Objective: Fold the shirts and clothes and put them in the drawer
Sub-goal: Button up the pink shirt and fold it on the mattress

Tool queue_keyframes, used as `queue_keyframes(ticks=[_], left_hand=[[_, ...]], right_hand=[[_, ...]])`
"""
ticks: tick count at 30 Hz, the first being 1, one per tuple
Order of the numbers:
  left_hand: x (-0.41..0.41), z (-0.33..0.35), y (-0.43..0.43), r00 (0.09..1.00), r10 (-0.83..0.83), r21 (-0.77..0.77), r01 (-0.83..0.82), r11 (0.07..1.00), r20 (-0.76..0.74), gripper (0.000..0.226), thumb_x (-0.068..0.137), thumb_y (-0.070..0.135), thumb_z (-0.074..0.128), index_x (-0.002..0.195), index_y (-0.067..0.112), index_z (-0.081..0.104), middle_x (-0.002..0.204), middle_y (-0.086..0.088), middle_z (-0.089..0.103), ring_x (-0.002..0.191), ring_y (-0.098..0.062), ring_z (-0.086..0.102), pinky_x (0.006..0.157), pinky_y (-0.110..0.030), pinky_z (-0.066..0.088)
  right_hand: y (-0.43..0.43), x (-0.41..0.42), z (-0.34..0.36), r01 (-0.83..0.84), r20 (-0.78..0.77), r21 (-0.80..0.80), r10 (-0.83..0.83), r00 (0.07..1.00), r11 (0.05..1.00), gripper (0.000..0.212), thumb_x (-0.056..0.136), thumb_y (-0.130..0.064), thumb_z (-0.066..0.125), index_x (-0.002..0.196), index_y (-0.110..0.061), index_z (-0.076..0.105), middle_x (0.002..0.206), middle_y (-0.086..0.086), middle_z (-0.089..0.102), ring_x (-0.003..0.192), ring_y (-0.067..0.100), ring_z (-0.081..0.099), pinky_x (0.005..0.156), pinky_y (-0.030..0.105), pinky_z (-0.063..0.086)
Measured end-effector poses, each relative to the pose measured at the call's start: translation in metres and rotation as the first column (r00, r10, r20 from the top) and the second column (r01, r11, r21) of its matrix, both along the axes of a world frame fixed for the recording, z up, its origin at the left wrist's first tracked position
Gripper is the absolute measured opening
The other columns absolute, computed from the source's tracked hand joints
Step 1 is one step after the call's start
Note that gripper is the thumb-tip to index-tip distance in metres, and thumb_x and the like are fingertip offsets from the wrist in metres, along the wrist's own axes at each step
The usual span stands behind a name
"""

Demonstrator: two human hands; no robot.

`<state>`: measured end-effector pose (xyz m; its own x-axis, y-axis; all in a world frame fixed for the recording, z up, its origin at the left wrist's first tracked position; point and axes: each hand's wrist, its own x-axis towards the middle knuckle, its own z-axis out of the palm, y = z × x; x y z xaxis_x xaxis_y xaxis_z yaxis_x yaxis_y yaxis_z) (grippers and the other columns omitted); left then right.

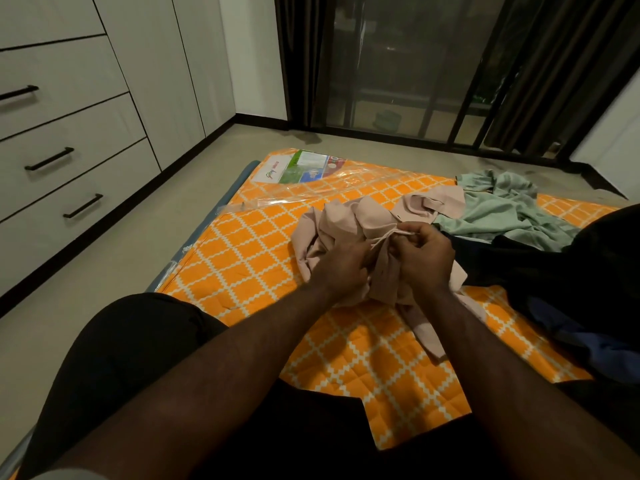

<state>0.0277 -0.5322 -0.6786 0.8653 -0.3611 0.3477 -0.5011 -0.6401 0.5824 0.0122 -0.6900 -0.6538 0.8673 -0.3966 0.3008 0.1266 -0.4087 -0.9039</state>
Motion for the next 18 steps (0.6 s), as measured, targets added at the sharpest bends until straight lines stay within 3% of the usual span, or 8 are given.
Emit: queue_keyframes(ticks=[3,5,9,13,16,18], left_hand=[[-0.007,0.005,-0.004,0.969,0.169,0.054,-0.181,0.982,0.178,0.027,0.092,0.02,0.056,0.117,0.015,0.066,0.101,-0.01,0.071,0.088,-0.032,0.067,0.063,-0.033,0.043],[-0.004,0.012,-0.002,0.93,0.239,0.142,-0.287,0.947,0.28,0.028,0.095,0.02,0.054,0.122,0.015,0.061,0.101,-0.011,0.069,0.082,-0.034,0.068,0.058,-0.036,0.049],[0.006,0.029,0.012,0.911,0.348,0.294,-0.403,0.867,0.223,0.033,0.097,0.015,0.05,0.13,0.013,0.051,0.112,-0.015,0.062,0.089,-0.037,0.067,0.063,-0.04,0.048],[0.001,0.021,0.005,0.963,0.197,0.344,-0.251,0.905,0.185,0.037,0.098,0.021,0.05,0.135,0.014,0.049,0.118,-0.014,0.062,0.098,-0.035,0.065,0.066,-0.039,0.05],[-0.006,0.009,-0.011,0.999,0.026,0.245,-0.031,0.969,0.024,0.061,0.092,0.051,0.042,0.146,0.023,0.043,0.118,-0.01,0.067,0.098,-0.034,0.067,0.069,-0.042,0.055],[-0.008,0.004,-0.016,0.997,0.043,0.154,-0.031,0.988,-0.07,0.066,0.088,0.058,0.041,0.15,0.034,0.037,0.122,-0.005,0.067,0.101,-0.029,0.067,0.074,-0.042,0.057]], right_hand=[[-0.002,0.004,0.002,0.0,0.019,0.073,-0.001,1.0,0.997,0.017,0.089,-0.011,0.073,0.098,-0.026,0.075,0.09,-0.004,0.077,0.086,0.014,0.074,0.08,0.045,0.063],[-0.004,0.007,0.006,-0.015,0.046,0.148,0.009,0.999,0.989,0.016,0.09,-0.011,0.074,0.102,-0.02,0.077,0.09,0.0,0.078,0.084,0.016,0.076,0.078,0.044,0.064],[-0.003,0.007,0.017,-0.046,0.105,0.376,0.007,0.994,0.925,0.014,0.094,-0.006,0.072,0.104,-0.015,0.074,0.087,0.008,0.077,0.077,0.019,0.077,0.067,0.029,0.062],[-0.005,0.008,0.013,-0.066,0.069,0.459,0.038,0.997,0.886,0.023,0.096,-0.001,0.067,0.116,-0.011,0.071,0.096,0.006,0.076,0.084,0.015,0.076,0.07,0.024,0.06],[-0.008,0.01,0.005,-0.187,-0.051,0.364,0.22,0.974,0.913,0.044,0.096,0.004,0.063,0.137,-0.01,0.06,0.118,0.004,0.073,0.106,0.013,0.072,0.086,0.029,0.061],[-0.009,0.008,-0.001,-0.232,-0.132,0.264,0.273,0.953,0.936,0.055,0.095,0.007,0.06,0.146,-0.012,0.053,0.128,0.003,0.069,0.115,0.014,0.068,0.095,0.036,0.059]])
